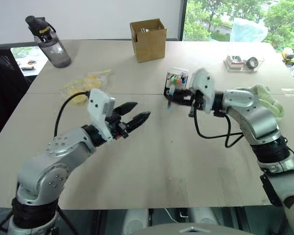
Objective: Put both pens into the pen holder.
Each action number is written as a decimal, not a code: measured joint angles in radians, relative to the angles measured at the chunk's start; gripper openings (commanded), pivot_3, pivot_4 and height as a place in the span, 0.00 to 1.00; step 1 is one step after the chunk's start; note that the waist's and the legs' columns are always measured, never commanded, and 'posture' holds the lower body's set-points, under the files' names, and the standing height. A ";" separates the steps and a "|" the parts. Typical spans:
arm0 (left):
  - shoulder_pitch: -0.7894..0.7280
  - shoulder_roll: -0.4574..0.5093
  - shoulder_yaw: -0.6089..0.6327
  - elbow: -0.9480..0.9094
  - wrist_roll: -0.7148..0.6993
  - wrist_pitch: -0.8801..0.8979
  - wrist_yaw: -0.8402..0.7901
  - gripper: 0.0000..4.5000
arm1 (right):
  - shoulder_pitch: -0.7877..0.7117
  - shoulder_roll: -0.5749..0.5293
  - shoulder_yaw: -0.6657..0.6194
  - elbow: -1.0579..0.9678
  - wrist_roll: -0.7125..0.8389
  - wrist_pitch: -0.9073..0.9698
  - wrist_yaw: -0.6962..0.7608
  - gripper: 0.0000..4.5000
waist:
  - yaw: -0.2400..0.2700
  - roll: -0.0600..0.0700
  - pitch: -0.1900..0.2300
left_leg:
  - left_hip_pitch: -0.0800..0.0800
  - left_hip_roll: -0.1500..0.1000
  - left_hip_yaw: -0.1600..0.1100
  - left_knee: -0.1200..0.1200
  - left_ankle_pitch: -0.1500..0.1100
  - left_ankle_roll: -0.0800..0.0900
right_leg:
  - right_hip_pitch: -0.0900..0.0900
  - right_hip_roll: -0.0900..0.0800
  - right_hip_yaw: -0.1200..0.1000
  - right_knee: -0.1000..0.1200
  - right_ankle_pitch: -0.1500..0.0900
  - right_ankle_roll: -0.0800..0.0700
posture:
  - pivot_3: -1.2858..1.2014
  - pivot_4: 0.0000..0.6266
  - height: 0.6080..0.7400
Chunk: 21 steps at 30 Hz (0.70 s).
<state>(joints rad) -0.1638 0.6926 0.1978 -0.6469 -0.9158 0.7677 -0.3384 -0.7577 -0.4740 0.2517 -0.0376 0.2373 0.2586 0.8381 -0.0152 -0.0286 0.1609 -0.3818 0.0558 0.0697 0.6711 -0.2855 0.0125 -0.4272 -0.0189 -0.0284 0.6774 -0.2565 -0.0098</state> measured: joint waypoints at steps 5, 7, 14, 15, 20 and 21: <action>-0.017 0.001 0.004 -0.027 -0.012 0.031 0.043 0.69 | -0.064 0.050 -0.013 0.175 -0.201 -0.424 -0.127 0.00 | 0.002 0.000 0.000 | 0.000 0.000 0.001 0.000 0.000 0.000 | 0.000 -0.001 0.000 0.000 0.000 0.000 | 0.52 0.24 0.97; -0.020 0.002 0.004 -0.045 -0.011 0.034 0.051 0.69 | -0.080 0.066 -0.010 0.248 -0.260 -0.533 -0.156 0.00 | 0.002 0.000 0.000 | 0.000 0.000 0.001 0.000 0.000 0.000 | 0.000 -0.002 0.001 0.000 0.000 0.000 | 0.52 0.24 0.97; -0.020 0.002 0.004 -0.052 -0.003 0.035 0.064 0.69 | -0.095 0.090 0.009 0.425 -0.345 -0.695 -0.172 0.00 | 0.002 0.000 0.000 | 0.000 0.000 0.002 0.000 0.000 0.000 | 0.000 -0.002 0.001 0.001 0.000 0.000 | 0.52 0.24 0.97; -0.020 0.007 0.004 -0.052 0.005 0.035 0.064 0.69 | -0.101 0.093 0.010 0.451 -0.358 -0.713 -0.175 0.00 | 0.002 0.000 0.000 | 0.000 0.000 0.002 0.000 0.000 0.000 | 0.000 -0.002 0.001 0.001 0.000 0.000 | 0.52 0.24 0.97; -0.009 0.020 0.009 -0.056 0.028 0.035 0.063 0.69 | -0.145 0.103 0.011 0.542 -0.408 -0.786 -0.203 0.00 | 0.000 0.000 0.001 | 0.000 0.001 0.002 0.000 0.000 0.000 | 0.000 -0.002 0.001 0.001 0.000 0.000 | 0.52 0.24 0.97; -0.006 0.020 0.009 -0.056 0.031 0.035 0.063 0.69 | -0.156 0.108 0.011 0.567 -0.420 -0.803 -0.213 0.00 | 0.000 0.000 0.001 | 0.000 0.001 0.002 0.000 0.000 0.000 | 0.000 -0.002 0.001 0.001 0.000 0.000 | 0.52 0.24 0.97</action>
<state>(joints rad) -0.1701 0.7123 0.2064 -0.7031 -0.8845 0.8024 -0.2754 -0.9141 -0.3660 0.2625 0.5292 -0.1824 -0.5444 0.6250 -0.0149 -0.0286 0.1614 -0.3814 0.0565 0.0713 0.6707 -0.2853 0.0121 -0.4277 -0.0205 -0.0273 0.6781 -0.2563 -0.0102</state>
